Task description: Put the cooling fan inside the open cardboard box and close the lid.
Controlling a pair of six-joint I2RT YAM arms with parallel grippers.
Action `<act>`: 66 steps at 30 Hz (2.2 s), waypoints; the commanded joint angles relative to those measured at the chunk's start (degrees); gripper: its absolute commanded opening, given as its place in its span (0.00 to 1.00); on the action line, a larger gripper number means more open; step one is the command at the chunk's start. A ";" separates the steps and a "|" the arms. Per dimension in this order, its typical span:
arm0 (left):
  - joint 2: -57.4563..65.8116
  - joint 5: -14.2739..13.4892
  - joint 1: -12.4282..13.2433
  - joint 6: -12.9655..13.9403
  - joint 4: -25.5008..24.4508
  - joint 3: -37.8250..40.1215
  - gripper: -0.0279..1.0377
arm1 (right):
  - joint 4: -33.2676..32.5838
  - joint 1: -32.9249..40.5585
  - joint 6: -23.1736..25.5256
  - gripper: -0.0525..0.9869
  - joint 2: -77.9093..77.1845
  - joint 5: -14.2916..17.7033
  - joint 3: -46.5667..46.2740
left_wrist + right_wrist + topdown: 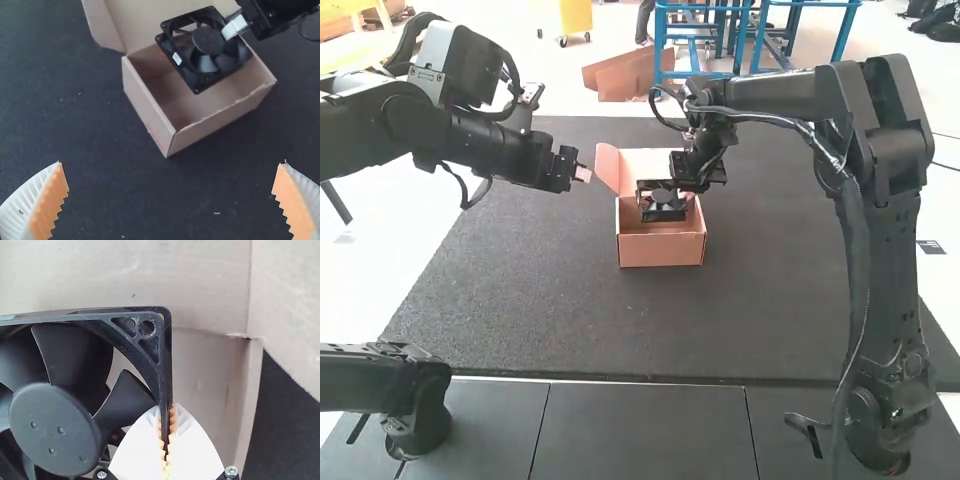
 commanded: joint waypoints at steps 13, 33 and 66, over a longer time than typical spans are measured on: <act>-1.21 -0.35 0.05 0.42 0.11 -0.63 0.93 | -5.47 1.38 -0.15 0.04 0.85 -0.58 -0.71; -1.39 -0.35 0.05 0.42 -0.06 -0.37 0.93 | -4.41 1.21 2.14 0.77 5.33 -1.64 5.00; 26.39 -7.20 10.68 -12.15 8.90 9.92 0.93 | 26.87 -9.43 -21.16 0.92 -26.05 -0.58 -24.09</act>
